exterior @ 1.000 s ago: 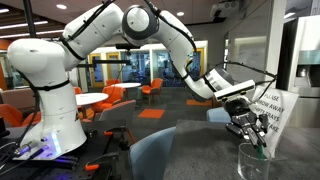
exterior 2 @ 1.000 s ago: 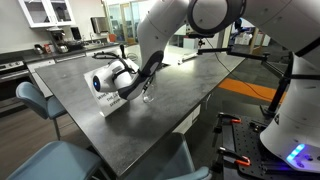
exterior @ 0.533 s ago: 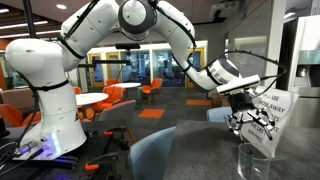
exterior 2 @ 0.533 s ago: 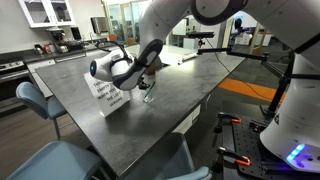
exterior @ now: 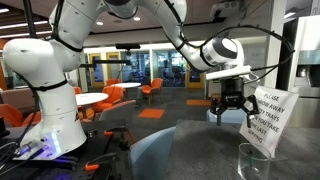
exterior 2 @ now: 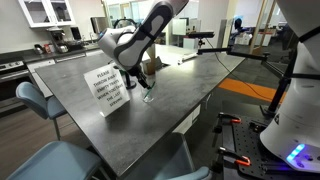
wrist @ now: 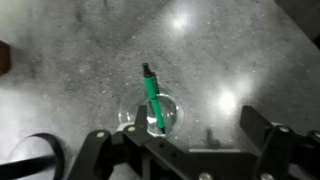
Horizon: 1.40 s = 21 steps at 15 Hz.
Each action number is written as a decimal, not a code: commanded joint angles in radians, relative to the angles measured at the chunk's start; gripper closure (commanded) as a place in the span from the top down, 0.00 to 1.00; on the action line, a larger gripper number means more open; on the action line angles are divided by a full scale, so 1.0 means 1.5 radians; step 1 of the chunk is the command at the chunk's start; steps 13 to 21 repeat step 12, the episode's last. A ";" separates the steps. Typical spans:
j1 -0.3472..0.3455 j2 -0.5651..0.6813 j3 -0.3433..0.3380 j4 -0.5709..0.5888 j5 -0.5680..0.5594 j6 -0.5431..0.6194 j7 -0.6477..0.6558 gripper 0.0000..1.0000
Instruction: Move the cup away from you then put the pen in the cup
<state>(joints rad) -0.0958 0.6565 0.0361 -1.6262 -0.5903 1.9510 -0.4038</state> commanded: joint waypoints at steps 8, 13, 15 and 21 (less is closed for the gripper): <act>-0.006 -0.261 -0.016 -0.335 0.121 0.336 0.010 1.00; 0.008 -0.298 -0.022 -0.385 0.102 0.355 0.014 1.00; 0.008 -0.298 -0.022 -0.385 0.102 0.355 0.014 1.00; 0.008 -0.298 -0.022 -0.385 0.102 0.355 0.014 1.00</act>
